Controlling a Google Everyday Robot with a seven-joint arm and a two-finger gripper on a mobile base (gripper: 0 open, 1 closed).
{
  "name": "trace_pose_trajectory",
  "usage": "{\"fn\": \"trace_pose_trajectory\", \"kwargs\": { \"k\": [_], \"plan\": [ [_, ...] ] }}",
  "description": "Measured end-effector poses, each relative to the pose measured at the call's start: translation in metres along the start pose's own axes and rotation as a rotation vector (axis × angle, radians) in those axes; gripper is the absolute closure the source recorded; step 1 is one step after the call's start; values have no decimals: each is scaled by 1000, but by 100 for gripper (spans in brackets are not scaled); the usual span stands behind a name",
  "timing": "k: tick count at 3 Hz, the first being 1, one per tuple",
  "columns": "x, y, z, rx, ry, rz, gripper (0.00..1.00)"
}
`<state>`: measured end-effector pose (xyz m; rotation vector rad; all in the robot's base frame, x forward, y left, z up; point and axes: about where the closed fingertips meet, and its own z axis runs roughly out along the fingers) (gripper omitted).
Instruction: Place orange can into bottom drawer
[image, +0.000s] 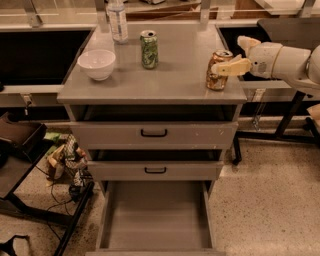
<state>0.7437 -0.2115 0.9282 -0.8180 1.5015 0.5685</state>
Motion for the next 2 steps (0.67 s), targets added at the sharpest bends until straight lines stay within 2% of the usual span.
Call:
{"fn": "trace_pose_trajectory", "kwargs": {
  "k": [1, 2],
  "plan": [
    [5, 9, 13, -51, -12, 10, 0],
    [24, 15, 20, -83, 22, 43, 19]
  ]
}}
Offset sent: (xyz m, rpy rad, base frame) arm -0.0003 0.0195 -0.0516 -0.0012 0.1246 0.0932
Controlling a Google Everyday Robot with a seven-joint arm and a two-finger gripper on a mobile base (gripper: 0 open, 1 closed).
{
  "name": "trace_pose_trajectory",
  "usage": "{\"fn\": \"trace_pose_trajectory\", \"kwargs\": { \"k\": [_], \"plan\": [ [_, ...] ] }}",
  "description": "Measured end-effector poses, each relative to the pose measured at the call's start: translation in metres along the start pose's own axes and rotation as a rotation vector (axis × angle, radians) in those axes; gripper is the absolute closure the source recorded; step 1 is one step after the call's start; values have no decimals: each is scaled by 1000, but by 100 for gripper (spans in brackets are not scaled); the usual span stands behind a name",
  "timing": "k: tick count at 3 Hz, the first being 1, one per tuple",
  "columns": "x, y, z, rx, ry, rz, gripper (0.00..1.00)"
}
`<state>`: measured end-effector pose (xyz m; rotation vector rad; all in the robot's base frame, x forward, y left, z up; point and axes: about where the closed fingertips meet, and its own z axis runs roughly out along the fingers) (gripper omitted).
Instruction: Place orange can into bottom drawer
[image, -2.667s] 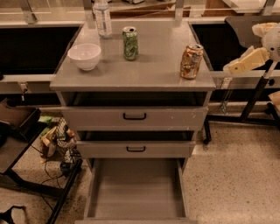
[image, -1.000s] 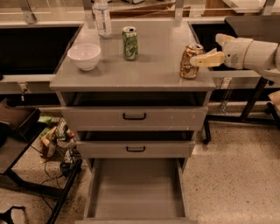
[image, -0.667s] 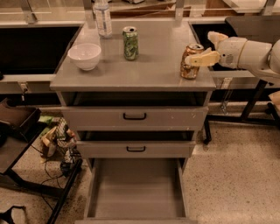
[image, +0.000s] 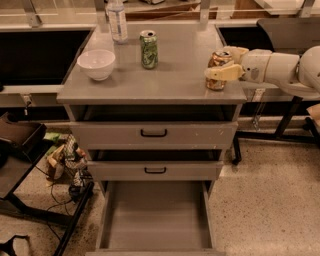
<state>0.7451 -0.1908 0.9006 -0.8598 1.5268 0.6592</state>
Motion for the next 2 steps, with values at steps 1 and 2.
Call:
{"fn": "trace_pose_trajectory", "kwargs": {
  "k": [1, 2],
  "plan": [
    [0, 0, 0, 0, 0, 0, 42],
    [0, 0, 0, -1, 0, 0, 66]
  ]
}}
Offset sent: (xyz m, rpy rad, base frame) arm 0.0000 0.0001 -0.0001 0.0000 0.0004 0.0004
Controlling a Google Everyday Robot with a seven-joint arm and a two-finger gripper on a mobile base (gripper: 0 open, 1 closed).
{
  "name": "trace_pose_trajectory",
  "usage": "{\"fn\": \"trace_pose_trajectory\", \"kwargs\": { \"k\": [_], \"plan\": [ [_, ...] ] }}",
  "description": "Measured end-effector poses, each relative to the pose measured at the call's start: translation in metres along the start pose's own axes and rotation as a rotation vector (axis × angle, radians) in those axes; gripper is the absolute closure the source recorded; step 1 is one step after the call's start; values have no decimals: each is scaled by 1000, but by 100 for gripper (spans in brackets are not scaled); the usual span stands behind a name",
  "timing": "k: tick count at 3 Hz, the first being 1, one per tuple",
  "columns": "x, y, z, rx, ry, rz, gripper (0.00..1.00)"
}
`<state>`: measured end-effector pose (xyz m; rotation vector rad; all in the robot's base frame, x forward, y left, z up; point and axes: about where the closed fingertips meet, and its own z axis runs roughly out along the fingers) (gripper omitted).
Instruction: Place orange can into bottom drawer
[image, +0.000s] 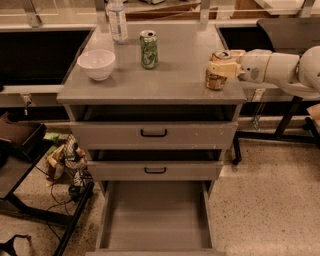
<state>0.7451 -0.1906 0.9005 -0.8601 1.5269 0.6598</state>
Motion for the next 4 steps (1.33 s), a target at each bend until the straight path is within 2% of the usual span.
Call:
{"fn": "trace_pose_trajectory", "kwargs": {
  "k": [1, 2, 3, 4],
  "plan": [
    [0, 0, 0, 0, 0, 0, 89],
    [-14, 4, 1, -5, 9, -22, 100],
    [-39, 37, -12, -51, 38, -49, 100],
    [-72, 87, -44, -58, 46, -98, 100]
  ]
}}
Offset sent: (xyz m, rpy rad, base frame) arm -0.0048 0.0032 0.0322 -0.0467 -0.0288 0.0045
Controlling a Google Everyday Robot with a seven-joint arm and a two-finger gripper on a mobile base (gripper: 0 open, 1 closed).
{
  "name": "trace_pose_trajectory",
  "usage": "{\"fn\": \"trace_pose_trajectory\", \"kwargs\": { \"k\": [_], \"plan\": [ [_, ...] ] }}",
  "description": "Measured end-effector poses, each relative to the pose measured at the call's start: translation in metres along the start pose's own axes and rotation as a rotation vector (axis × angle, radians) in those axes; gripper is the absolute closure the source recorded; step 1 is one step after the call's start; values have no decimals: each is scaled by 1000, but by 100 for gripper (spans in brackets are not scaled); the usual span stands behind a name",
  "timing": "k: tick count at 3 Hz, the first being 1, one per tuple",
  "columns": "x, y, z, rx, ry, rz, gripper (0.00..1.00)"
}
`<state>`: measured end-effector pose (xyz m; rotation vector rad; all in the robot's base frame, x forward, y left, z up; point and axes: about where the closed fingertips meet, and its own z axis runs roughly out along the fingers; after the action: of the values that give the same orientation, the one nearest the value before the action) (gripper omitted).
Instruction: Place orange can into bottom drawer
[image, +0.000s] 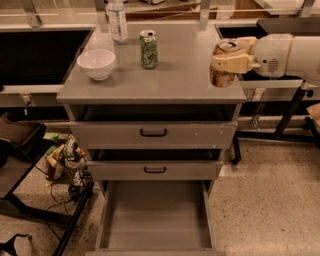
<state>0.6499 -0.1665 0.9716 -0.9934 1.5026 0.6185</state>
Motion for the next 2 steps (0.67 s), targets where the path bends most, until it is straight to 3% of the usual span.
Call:
{"fn": "trace_pose_trajectory", "kwargs": {
  "k": [1, 2],
  "plan": [
    [-8, 59, -32, -5, -19, 1, 100],
    [23, 103, -49, 25, -32, 5, 100]
  ]
}}
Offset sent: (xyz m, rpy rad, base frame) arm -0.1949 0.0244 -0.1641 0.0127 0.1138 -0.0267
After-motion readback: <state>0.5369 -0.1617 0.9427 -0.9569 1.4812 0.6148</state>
